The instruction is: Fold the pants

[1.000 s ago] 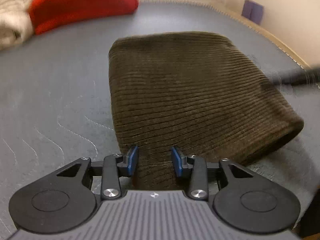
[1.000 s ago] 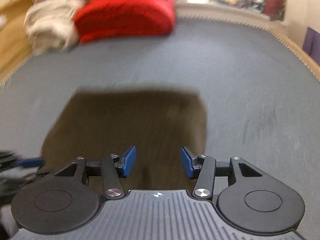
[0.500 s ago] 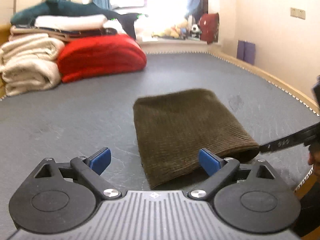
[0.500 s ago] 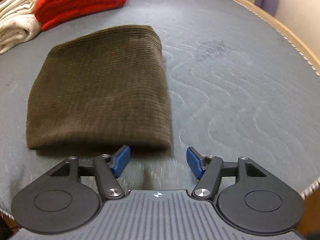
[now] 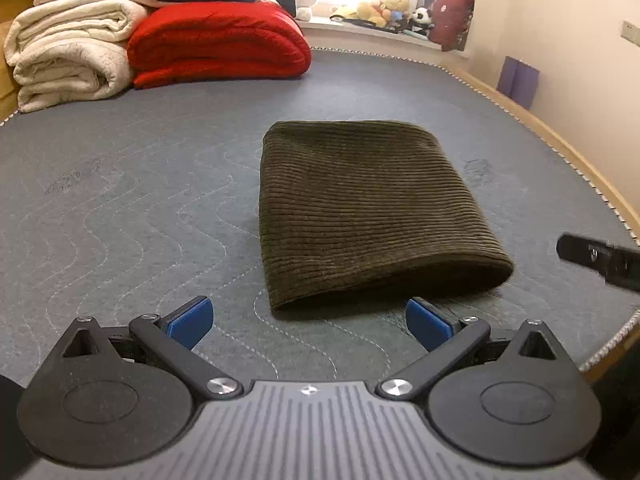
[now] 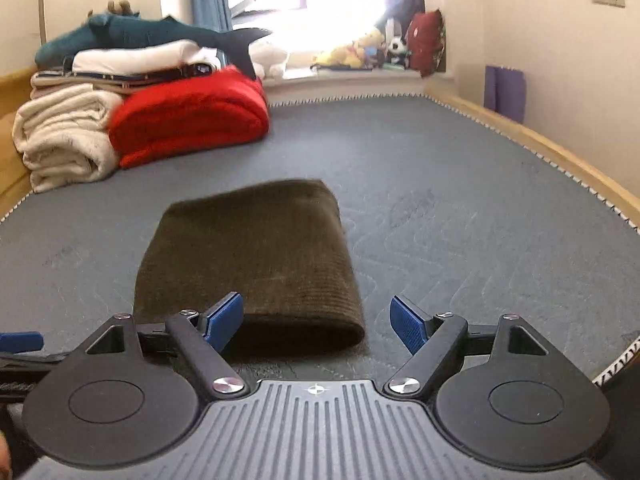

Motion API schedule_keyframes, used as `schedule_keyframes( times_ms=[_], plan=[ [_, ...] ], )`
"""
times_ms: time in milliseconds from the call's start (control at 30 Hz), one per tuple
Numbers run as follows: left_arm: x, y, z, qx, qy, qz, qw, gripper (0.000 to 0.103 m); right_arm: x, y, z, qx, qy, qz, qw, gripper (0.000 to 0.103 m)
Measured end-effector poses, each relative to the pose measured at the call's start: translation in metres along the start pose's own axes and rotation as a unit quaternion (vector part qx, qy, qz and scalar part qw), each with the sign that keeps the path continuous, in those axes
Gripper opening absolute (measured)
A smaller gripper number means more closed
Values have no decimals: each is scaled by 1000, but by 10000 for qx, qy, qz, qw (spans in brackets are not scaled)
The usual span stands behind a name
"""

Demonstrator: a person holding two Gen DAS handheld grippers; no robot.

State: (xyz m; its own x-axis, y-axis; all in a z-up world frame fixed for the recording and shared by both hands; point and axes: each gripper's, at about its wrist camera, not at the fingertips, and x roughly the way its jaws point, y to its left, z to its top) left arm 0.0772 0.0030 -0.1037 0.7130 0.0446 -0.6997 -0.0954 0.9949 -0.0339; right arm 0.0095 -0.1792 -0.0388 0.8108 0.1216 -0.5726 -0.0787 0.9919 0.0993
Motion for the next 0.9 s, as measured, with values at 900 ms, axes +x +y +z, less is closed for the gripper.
schedule_keyframes(
  times_ms=[900],
  plan=[
    [41,17,-5,-381,245,104,9989,103,44,19,-8,-227,631,-187,9976,82]
  ],
)
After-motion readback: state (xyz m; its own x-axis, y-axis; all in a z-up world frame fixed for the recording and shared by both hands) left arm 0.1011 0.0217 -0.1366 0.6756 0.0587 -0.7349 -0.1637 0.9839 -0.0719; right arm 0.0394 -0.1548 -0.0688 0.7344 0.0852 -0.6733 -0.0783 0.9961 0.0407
